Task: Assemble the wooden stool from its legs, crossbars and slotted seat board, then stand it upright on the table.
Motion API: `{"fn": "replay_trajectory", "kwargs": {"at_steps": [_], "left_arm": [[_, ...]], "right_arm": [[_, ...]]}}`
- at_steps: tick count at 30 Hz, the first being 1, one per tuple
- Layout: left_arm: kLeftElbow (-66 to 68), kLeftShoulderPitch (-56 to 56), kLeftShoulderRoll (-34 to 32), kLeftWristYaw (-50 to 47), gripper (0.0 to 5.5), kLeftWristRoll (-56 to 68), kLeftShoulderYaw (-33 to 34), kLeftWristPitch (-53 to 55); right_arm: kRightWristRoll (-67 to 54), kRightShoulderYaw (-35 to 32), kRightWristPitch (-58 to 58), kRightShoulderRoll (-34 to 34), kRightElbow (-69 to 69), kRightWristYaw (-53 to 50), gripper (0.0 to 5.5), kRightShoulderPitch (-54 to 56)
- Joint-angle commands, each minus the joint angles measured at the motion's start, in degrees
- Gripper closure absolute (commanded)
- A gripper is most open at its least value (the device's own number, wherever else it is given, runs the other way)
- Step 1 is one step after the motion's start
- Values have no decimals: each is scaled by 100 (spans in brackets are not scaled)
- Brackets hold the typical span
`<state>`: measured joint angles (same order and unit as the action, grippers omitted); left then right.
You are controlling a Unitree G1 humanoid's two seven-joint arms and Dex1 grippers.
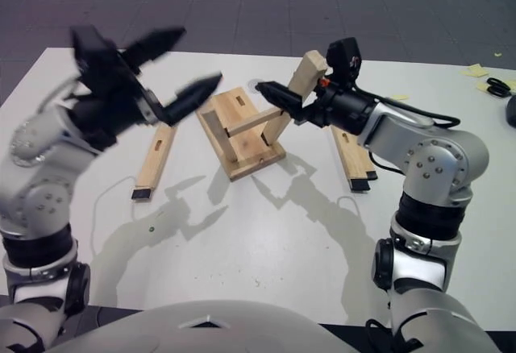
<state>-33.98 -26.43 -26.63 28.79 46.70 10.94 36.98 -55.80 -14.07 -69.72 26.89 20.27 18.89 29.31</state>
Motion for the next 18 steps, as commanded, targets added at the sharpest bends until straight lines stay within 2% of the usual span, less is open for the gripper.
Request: {"fn": "replay_trajectory", "kwargs": {"at_steps": [1,4,8,12,15,18], "left_arm": [[28,-396,-307,-306,15,346,467,181],[128,-225,-400,-443,15,-72,283,98],[4,45,-262,-774,15,-881,-549,37],[8,215,54,-853,15,-1342,-1318,-65],[172,277,89,-735,15,-1543,-1442,-203],[396,174,21,-638,15,-1599,-1204,-308]], "right_arm": [[-230,-113,-178,92,163,-28,10,-58],[-442,-314,-55,-9,152,-40,10,-17],[-1117,-953,368,-443,-91,-529,10,399],[-1395,-1240,885,-636,-391,-1123,10,894],[-1521,-1286,1118,-581,-499,-1310,10,1066],[-1595,-1235,1222,-502,-527,-1412,10,1095]]}}
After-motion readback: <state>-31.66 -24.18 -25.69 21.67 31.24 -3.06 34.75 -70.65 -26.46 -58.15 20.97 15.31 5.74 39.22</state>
